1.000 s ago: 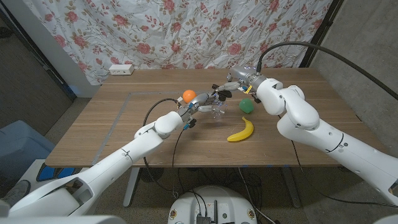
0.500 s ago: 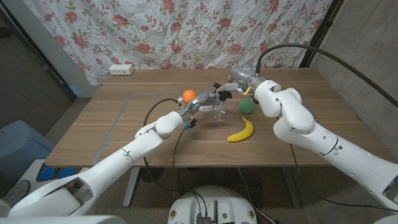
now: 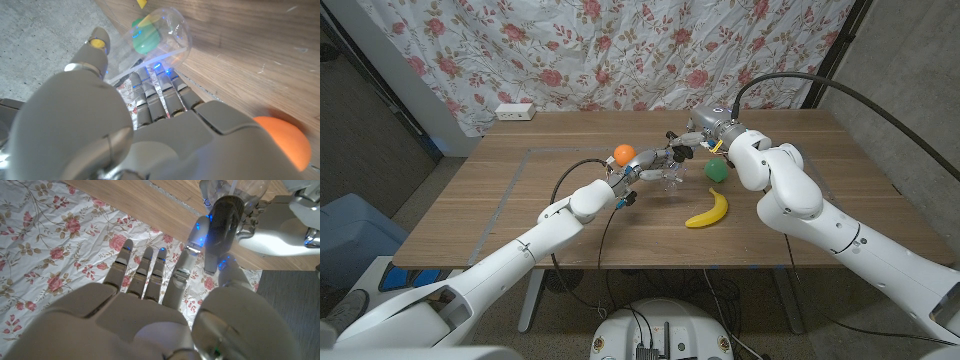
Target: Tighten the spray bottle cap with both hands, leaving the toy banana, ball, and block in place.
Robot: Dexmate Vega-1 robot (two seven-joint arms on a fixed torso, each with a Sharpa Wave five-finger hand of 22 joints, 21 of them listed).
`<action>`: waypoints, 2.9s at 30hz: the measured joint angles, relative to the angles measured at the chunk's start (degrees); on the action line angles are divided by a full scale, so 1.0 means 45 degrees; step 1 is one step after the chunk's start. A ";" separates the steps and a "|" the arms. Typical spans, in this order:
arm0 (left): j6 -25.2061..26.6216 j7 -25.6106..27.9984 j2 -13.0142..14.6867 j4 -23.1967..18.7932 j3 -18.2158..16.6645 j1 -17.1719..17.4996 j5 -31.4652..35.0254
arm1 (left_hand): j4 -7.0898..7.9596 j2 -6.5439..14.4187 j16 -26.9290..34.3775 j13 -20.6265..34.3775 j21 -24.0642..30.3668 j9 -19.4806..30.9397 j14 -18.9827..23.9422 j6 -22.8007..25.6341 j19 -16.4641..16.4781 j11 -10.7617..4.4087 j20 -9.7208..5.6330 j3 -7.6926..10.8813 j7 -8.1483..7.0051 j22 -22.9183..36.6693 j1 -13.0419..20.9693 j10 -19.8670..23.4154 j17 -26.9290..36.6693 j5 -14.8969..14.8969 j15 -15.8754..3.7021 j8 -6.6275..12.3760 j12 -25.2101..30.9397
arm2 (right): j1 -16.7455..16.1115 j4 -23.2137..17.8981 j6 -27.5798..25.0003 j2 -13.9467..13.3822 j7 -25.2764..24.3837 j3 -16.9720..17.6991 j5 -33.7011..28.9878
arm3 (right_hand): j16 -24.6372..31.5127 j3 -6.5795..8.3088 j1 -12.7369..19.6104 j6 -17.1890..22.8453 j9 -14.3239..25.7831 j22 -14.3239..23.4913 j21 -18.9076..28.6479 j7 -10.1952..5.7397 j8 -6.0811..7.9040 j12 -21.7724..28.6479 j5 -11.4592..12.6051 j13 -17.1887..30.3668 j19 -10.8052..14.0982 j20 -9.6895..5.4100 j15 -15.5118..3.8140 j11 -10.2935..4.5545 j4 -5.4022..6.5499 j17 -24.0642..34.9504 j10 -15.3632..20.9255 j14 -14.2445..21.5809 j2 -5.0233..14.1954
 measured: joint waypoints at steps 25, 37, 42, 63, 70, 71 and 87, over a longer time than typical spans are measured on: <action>-0.0162 -0.0146 -0.0208 0.0389 0.0088 -0.0198 -0.0084 | -0.0052 0.0000 0.0000 -0.0007 0.0000 0.0018 0.0000 0.0000 0.0000 0.0049 0.0000 0.0052 0.0000 0.0000 0.0000 0.0048 0.0002 -0.0007 0.0000 -0.0001 -0.0055 | 0.0066 0.0124 -0.0925 0.0500 0.0000 0.0226 0.1154 | 0.0197 0.0456 0.0503 0.0568 -0.0058 -0.0002 -0.0064 0.0117 -0.0004 -0.0100 0.0100 -0.0046 0.0119 -0.0120 -0.0158 -0.0062 -0.0142 0.0058 0.0199 0.0296 0.0774; -0.0237 -0.0180 -0.0296 0.0544 0.0111 -0.0271 -0.0126 | -0.0052 0.0000 0.0000 -0.0009 0.0000 0.0006 0.0000 0.0000 0.0000 0.0048 0.0000 0.0052 0.0001 0.0000 0.0000 0.0048 0.0003 -0.0009 0.0000 -0.0003 -0.0091 | 0.0241 0.0128 -0.1410 0.0418 -0.0490 0.0054 0.1801 | 0.0197 0.0614 0.0933 0.0586 0.0060 -0.0003 -0.0064 0.0136 0.0054 -0.0198 0.0196 -0.0058 0.0171 -0.0108 -0.0229 -0.0009 -0.0192 0.0057 0.0251 0.0365 0.0901; -0.0280 -0.0180 -0.0327 0.0620 0.0112 -0.0293 -0.0143 | -0.0052 0.0000 0.0000 -0.0009 0.0000 0.0007 0.0000 -0.0001 0.0000 0.0047 0.0000 0.0052 0.0001 0.0000 0.0000 0.0047 0.0006 -0.0023 0.0001 -0.0004 -0.0103 | 0.0354 0.0114 -0.1516 0.0199 -0.0826 -0.0033 0.2025 | 0.0197 0.0347 0.0444 0.0236 0.0302 -0.0003 -0.0063 0.0072 0.0100 -0.0304 0.0196 -0.0058 0.0231 -0.0048 -0.0153 0.0012 0.0058 0.0057 0.0264 0.0432 0.0412; -0.0535 -0.0295 -0.0425 0.1108 0.0094 -0.0535 -0.0230 | -0.0105 0.0000 0.0001 -0.0003 0.0000 0.0016 0.0000 -0.0001 0.0000 0.0114 0.0000 0.0105 0.0001 0.0000 0.0000 0.0116 0.0033 -0.0046 0.0000 -0.0004 -0.0184 | 0.0737 -0.0189 -0.0937 -0.0824 -0.1112 0.0060 0.2499 | -0.0040 -0.0384 -0.1033 -0.1457 0.0060 -0.0004 -0.0162 0.0161 -0.0777 -0.0746 -0.0449 0.0020 0.0055 0.0218 0.0346 0.0457 0.0543 0.0177 -0.0447 -0.0270 -0.0151; -0.0640 -0.0388 -0.0453 0.1226 0.0094 -0.0608 -0.0264 | -0.0105 0.0000 0.0001 -0.0003 0.0000 0.0017 0.0000 0.0000 0.0000 0.0114 0.0000 0.0105 0.0001 0.0000 0.0000 0.0115 0.0031 -0.0046 0.0000 -0.0004 -0.0137 | 0.0775 -0.0316 -0.0645 -0.1182 -0.1054 0.0365 0.2724 | -0.0350 -0.0483 -0.1432 -0.3082 0.0074 -0.0004 -0.0161 0.0309 -0.1540 -0.0979 -0.0593 0.0075 -0.0163 0.0435 0.0707 0.0674 0.0470 0.0286 -0.1071 -0.0808 -0.0051; -0.0663 -0.0407 -0.0468 0.1299 0.0094 -0.0654 -0.0275 | -0.0105 0.0000 0.0000 -0.0003 0.0000 0.0017 0.0000 0.0000 0.0000 0.0113 -0.0001 0.0105 0.0001 -0.0001 0.0000 0.0115 0.0027 -0.0046 0.0001 -0.0004 -0.0137 | 0.0776 -0.0343 -0.0434 -0.1275 -0.0997 0.0471 0.2944 | -0.0376 -0.0499 -0.1432 -0.3327 0.0086 -0.0004 -0.0161 0.0315 -0.1644 -0.0997 -0.0621 0.0093 -0.0241 0.0507 0.0749 0.0689 0.0455 0.0297 -0.1212 -0.0893 -0.0051; -0.0787 -0.0725 -0.0493 0.1529 0.0109 -0.0857 -0.0380 | -0.0105 0.0000 0.0001 0.0002 0.0000 0.0012 0.0000 0.0000 0.0000 0.0111 0.0000 0.0105 0.0001 0.0000 0.0000 0.0113 -0.0001 -0.0047 0.0000 -0.0004 -0.0151 | 0.0665 -0.0309 0.1325 -0.2394 -0.0965 0.1746 0.4883 | -0.1215 -0.0308 -0.0864 -0.7336 0.0450 -0.0024 -0.0298 -0.0288 -0.3037 -0.1186 -0.0545 0.0157 -0.1601 0.0547 0.1522 0.0959 -0.0050 0.0353 -0.3601 -0.2540 0.0172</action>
